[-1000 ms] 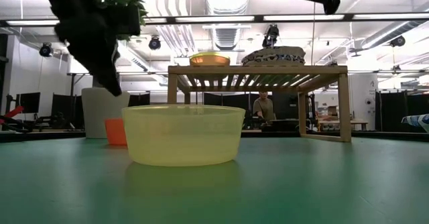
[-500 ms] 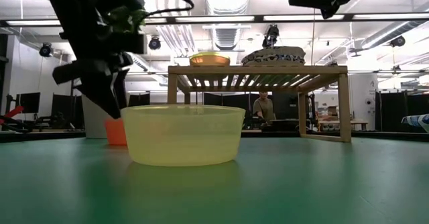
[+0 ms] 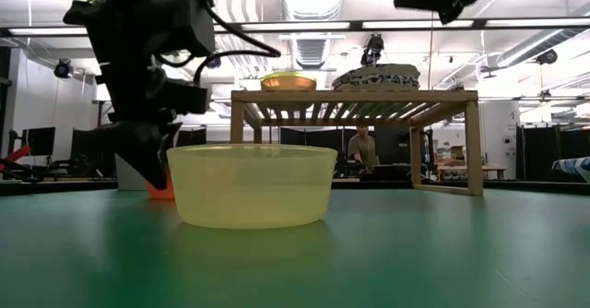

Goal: Place and stack bowls onto a shelf
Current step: Stack the orange bowl on top of the green bowl on the shelf

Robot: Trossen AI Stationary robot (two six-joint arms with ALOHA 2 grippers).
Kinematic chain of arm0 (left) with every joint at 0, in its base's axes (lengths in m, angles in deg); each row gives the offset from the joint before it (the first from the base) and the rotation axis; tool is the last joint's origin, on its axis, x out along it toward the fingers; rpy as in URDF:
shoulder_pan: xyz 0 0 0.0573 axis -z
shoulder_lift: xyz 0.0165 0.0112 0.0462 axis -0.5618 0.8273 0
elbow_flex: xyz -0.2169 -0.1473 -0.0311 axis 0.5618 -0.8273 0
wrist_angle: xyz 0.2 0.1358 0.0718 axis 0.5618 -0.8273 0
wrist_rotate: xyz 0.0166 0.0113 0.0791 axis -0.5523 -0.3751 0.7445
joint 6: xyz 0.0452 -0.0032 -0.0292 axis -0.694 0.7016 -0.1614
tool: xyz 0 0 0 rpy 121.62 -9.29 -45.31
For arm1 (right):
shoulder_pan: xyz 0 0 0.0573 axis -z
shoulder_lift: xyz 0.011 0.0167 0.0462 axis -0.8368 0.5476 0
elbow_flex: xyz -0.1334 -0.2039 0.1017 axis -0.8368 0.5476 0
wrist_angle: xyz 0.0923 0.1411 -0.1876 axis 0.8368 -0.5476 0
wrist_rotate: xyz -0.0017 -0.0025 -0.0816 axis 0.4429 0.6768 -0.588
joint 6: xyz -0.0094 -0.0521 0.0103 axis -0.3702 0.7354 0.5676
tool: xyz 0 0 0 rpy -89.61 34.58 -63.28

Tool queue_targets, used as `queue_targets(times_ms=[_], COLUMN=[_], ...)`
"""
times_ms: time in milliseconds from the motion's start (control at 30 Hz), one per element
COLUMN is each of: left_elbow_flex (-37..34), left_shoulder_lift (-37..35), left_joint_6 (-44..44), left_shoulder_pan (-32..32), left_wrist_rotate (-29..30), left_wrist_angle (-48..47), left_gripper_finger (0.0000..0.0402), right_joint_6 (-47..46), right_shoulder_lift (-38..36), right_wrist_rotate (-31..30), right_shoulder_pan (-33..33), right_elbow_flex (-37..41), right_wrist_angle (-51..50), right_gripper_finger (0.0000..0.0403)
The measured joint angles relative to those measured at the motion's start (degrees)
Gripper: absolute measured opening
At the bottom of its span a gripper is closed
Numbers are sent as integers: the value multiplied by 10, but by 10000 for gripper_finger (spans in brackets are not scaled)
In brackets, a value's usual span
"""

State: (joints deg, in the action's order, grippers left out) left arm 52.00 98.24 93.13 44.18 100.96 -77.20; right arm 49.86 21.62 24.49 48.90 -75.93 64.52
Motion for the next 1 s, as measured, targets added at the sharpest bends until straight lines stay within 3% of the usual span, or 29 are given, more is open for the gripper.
queue_targets(times_ms=[167, 300, 400, 733, 1000], left_elbow_flex=[2, 27, 56, 219, 375], left_shoulder_lift=[6, -7, -9, -10, -11], left_joint_6=[24, 74, 94, 53, -164], left_shoulder_pan=[1, 7, 26, 72, 52], left_wrist_rotate=[-24, -112, -140, -130, -34], left_wrist_angle=[-6, -9, -10, -96, -110], left_gripper_finger=[14, 6, 1, 0, 0], right_joint_6=[35, 49, 61, 68, 74], right_shoulder_lift=[-5, -7, -3, -3, -3], right_wrist_rotate=[0, 1, 1, 2, 4], right_shoulder_pan=[0, 0, 0, 0, 0], right_elbow_flex=[-30, -32, -29, -29, -29], right_wrist_angle=[3, -2, -6, -4, -5], right_gripper_finger=[18, 18, 18, 18, 18])
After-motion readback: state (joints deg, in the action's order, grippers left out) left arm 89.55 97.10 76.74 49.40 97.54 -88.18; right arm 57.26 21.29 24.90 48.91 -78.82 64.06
